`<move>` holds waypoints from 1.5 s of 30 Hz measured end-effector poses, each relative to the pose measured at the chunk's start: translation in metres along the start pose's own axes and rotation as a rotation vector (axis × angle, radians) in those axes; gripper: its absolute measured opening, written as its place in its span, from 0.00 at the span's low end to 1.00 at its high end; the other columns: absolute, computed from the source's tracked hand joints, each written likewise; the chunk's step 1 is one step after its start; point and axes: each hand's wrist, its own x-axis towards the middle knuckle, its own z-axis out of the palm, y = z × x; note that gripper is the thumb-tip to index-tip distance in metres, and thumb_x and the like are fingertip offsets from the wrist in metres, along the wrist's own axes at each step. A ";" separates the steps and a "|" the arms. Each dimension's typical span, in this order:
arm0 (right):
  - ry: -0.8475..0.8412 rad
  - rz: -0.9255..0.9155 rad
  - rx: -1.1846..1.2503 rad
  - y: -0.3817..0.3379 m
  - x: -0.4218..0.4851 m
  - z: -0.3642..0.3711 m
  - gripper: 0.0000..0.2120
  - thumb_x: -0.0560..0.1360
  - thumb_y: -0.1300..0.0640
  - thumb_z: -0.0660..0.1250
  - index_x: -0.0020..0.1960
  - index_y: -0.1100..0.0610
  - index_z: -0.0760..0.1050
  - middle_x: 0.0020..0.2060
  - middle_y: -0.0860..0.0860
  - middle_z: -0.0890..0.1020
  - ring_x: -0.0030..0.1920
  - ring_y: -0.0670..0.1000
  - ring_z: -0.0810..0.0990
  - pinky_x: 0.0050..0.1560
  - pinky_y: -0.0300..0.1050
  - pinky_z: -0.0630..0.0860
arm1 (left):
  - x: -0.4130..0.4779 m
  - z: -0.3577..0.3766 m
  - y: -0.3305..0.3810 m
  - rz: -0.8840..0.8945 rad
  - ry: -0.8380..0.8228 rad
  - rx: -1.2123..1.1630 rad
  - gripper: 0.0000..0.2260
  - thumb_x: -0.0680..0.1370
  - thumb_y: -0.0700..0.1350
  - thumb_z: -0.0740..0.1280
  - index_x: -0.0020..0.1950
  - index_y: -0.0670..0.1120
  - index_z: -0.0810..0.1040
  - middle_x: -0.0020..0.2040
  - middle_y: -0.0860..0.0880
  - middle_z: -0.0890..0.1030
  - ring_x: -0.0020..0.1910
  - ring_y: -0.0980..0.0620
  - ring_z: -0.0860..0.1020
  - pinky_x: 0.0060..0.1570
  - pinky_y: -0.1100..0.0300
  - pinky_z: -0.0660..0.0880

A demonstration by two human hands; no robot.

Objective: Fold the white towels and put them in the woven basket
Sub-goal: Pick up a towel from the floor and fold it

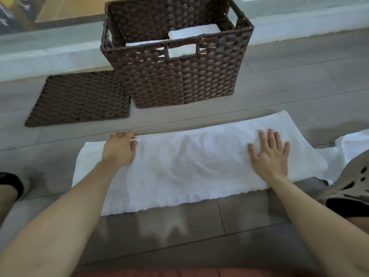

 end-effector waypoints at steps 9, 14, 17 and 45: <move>-0.027 -0.011 0.016 -0.005 0.003 -0.002 0.35 0.84 0.32 0.43 0.87 0.47 0.51 0.87 0.51 0.51 0.86 0.53 0.45 0.84 0.63 0.38 | -0.034 0.021 0.189 0.312 0.071 -0.159 0.25 0.86 0.61 0.56 0.81 0.55 0.71 0.83 0.41 0.65 0.82 0.37 0.63 0.80 0.36 0.59; 0.151 0.152 0.050 0.041 0.032 -0.046 0.32 0.77 0.40 0.61 0.75 0.59 0.68 0.71 0.59 0.75 0.72 0.63 0.70 0.72 0.65 0.67 | -0.048 0.041 0.253 0.383 -0.112 -0.039 0.36 0.81 0.78 0.42 0.87 0.67 0.45 0.89 0.50 0.40 0.87 0.46 0.35 0.81 0.31 0.36; -0.139 0.449 0.033 0.072 0.051 -0.073 0.49 0.70 0.29 0.69 0.77 0.61 0.65 0.71 0.62 0.75 0.73 0.65 0.71 0.72 0.61 0.65 | -0.042 0.038 0.246 0.405 -0.122 -0.015 0.36 0.80 0.79 0.41 0.86 0.68 0.40 0.88 0.50 0.37 0.86 0.47 0.33 0.80 0.30 0.36; -0.440 -0.290 0.369 -0.294 -0.088 -0.145 0.10 0.81 0.55 0.63 0.55 0.57 0.82 0.53 0.56 0.88 0.54 0.58 0.87 0.53 0.53 0.84 | -0.114 -0.123 -0.022 -0.558 -0.268 -0.933 0.30 0.78 0.50 0.77 0.76 0.45 0.71 0.67 0.49 0.78 0.64 0.46 0.78 0.65 0.48 0.77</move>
